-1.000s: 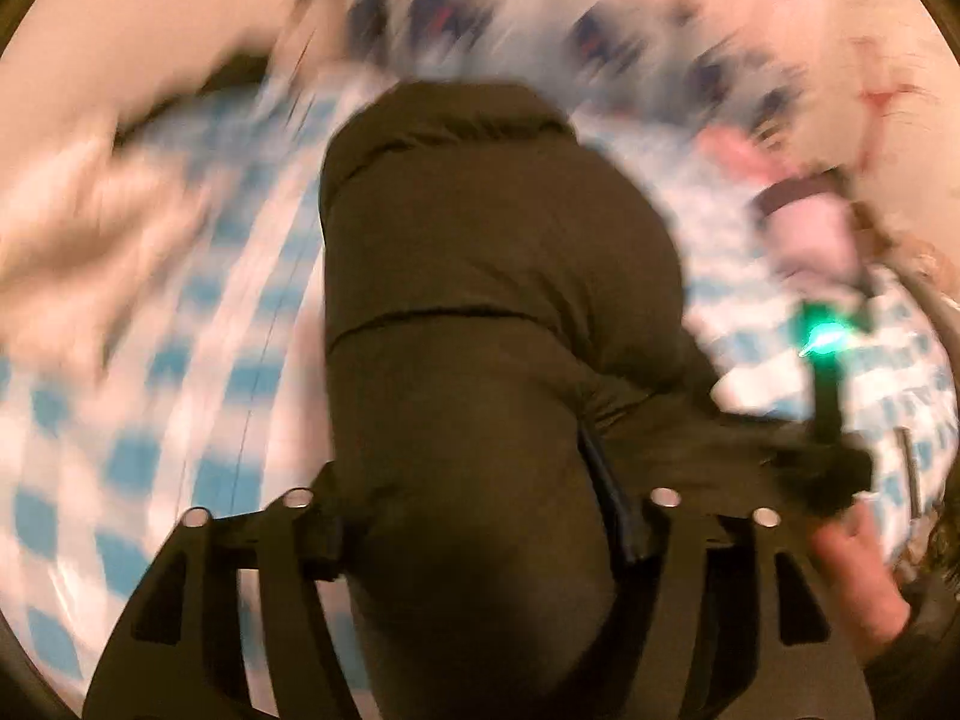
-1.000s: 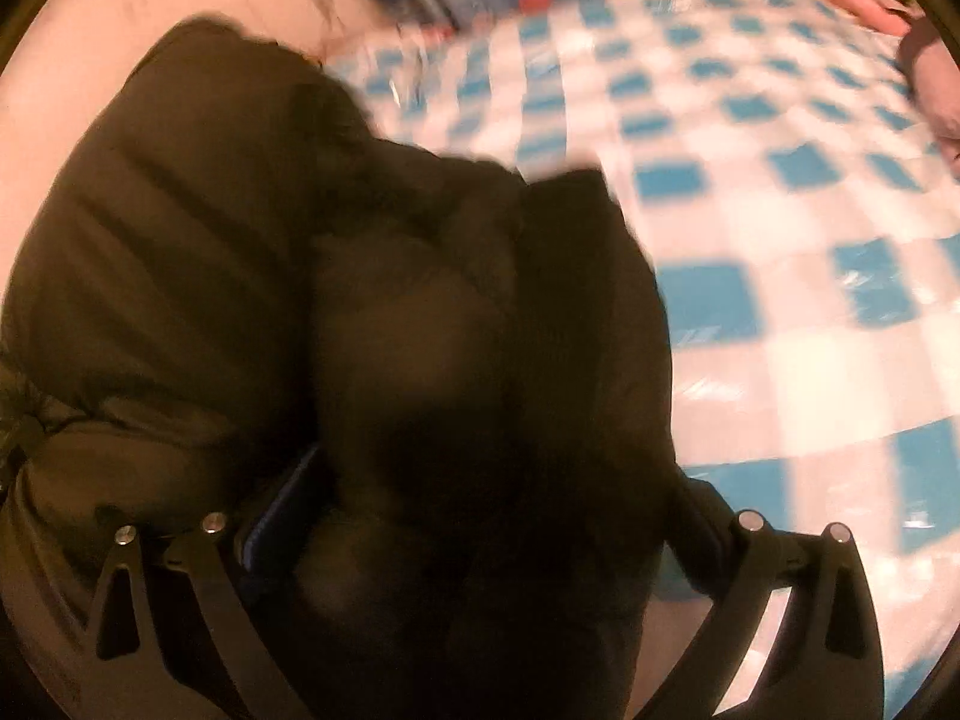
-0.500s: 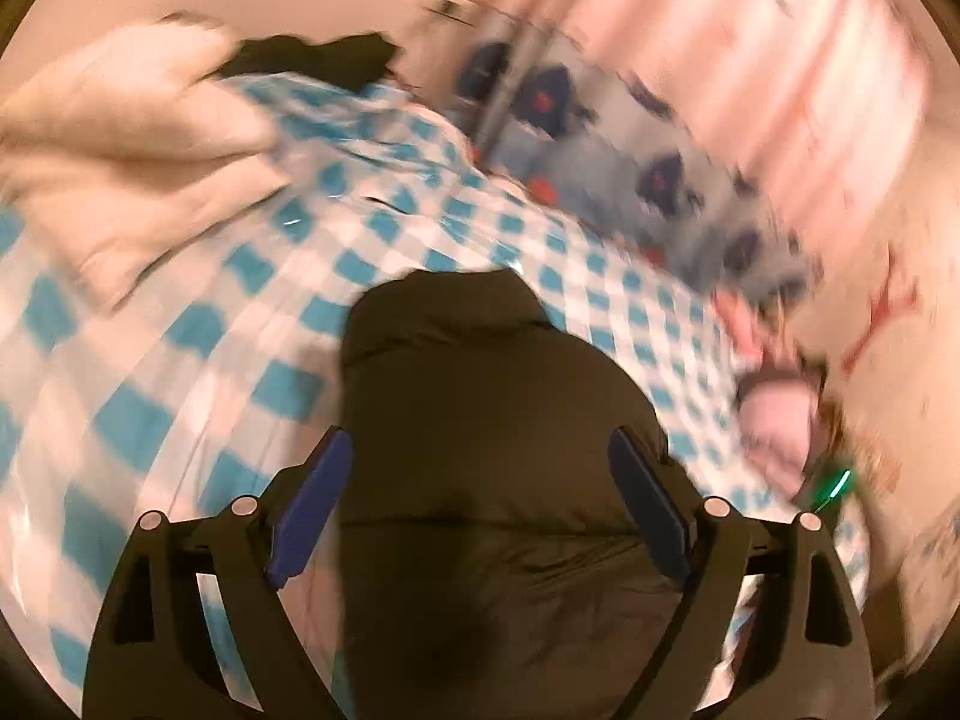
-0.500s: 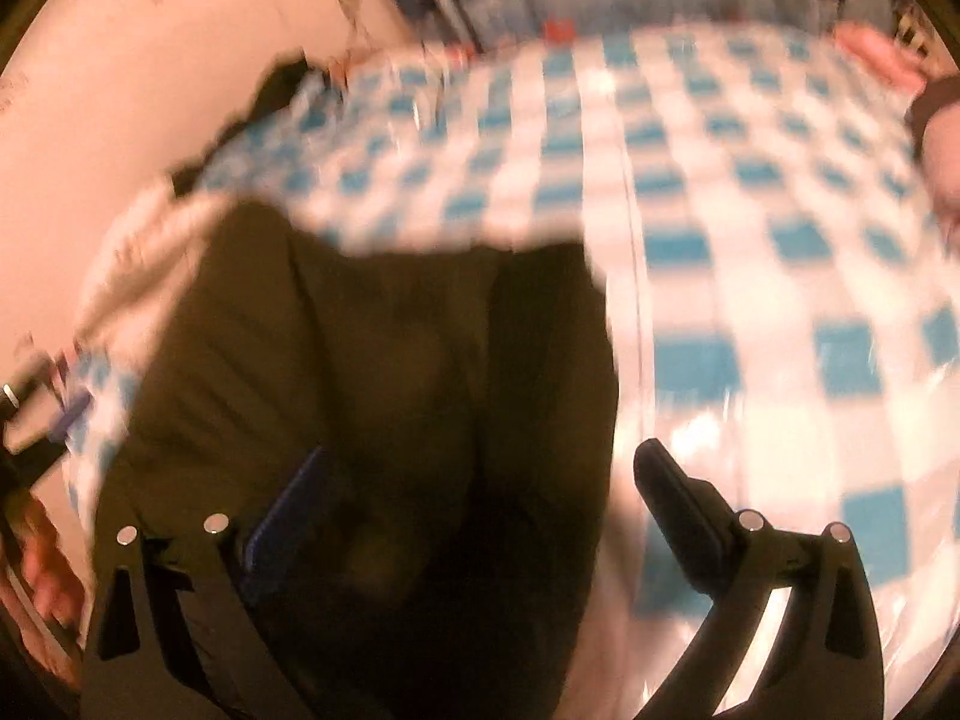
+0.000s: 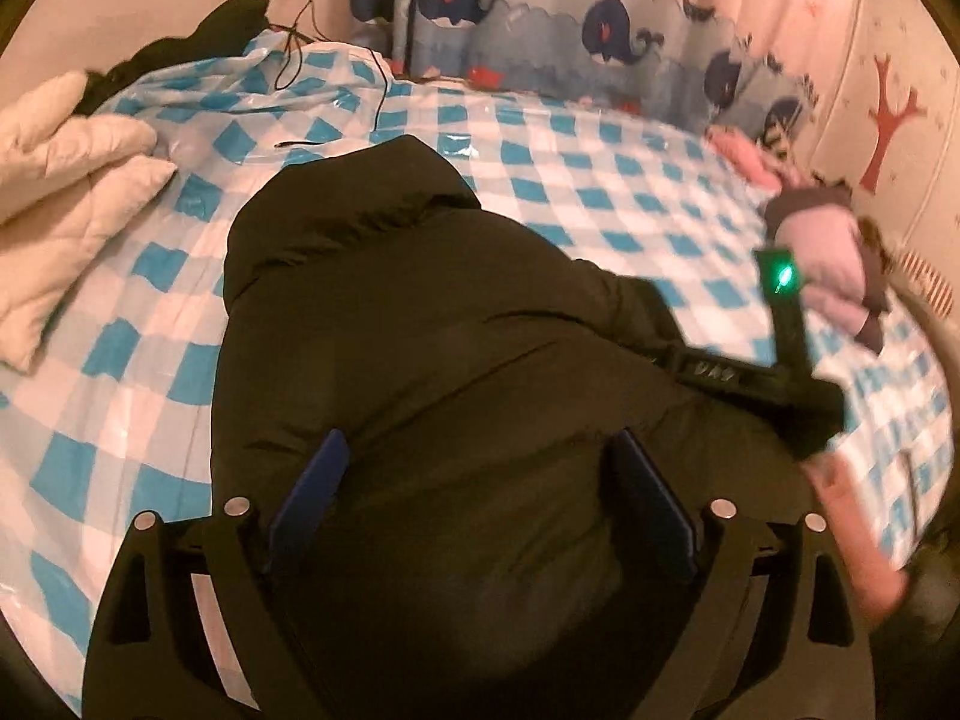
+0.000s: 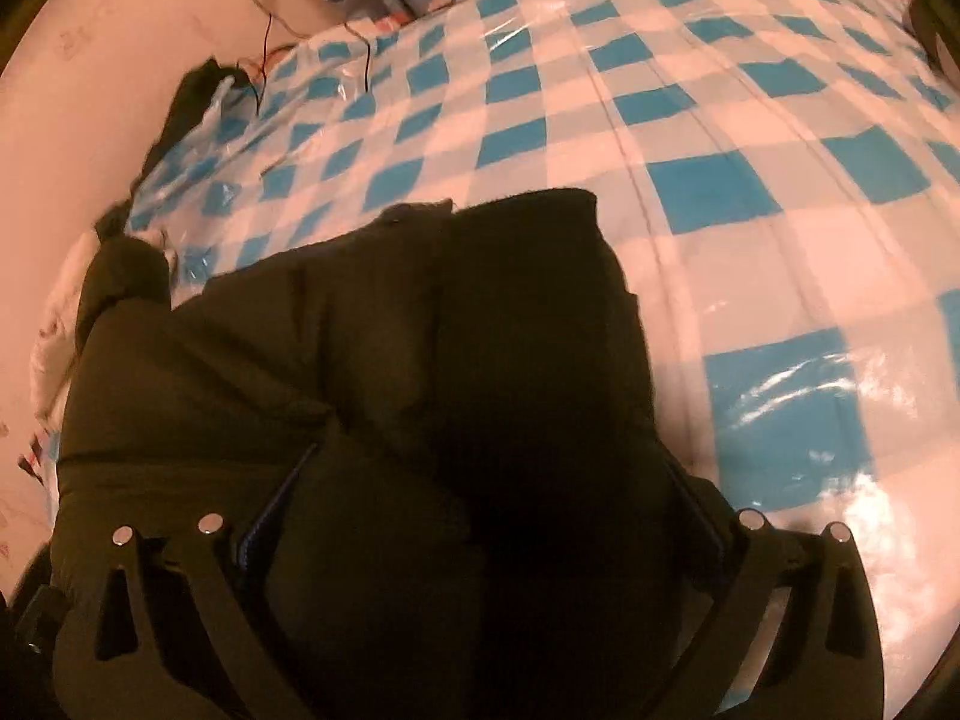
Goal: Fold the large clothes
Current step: 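Press and smooth the folded jacket with both grippers, then release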
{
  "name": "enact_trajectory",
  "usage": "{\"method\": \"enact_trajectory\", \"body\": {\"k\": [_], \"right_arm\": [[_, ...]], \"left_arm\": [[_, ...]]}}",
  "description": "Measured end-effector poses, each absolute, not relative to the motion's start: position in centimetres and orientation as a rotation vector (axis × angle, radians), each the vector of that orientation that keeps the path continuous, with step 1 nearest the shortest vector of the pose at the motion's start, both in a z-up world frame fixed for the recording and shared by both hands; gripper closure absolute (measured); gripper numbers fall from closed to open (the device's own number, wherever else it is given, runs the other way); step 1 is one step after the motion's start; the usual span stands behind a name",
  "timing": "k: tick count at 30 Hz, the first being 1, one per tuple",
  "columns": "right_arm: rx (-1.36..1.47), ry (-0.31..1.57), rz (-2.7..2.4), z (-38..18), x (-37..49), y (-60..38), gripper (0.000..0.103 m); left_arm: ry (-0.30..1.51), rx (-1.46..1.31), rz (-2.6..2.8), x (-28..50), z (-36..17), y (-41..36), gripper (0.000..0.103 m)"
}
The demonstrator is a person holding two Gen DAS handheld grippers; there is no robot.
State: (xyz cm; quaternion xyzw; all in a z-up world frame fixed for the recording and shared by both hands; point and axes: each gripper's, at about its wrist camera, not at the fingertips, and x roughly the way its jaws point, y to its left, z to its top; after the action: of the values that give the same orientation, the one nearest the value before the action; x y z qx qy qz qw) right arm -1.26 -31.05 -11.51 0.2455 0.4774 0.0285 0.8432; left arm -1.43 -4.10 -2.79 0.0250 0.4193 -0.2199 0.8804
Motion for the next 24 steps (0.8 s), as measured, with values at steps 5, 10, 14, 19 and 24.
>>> {"method": "enact_trajectory", "body": {"k": [5, 10, 14, 19, 24], "right_arm": [[0.496, 0.864, 0.097, -5.3, -6.8, -31.1, 0.006], [0.410, 0.806, 0.143, -2.8, -13.6, -28.6, 0.006], [0.423, 0.992, 0.152, -9.0, -12.7, -27.0, 0.006], [0.424, 1.010, 0.101, -8.3, -13.7, -27.0, 0.006], [0.410, 0.826, 0.109, -4.1, -18.8, -26.9, 0.006]], "left_arm": [[0.861, 0.010, -0.455, -3.4, -1.1, -2.4, 0.016], [0.844, -0.068, -0.452, -5.8, -0.3, 0.0, 0.016], [0.870, -0.058, -0.427, -6.9, -1.6, 0.4, 0.016], [0.885, -0.057, -0.422, -8.2, -1.0, 1.0, 0.015], [0.810, -0.084, -0.416, -10.9, 1.3, 3.1, 0.015]]}}
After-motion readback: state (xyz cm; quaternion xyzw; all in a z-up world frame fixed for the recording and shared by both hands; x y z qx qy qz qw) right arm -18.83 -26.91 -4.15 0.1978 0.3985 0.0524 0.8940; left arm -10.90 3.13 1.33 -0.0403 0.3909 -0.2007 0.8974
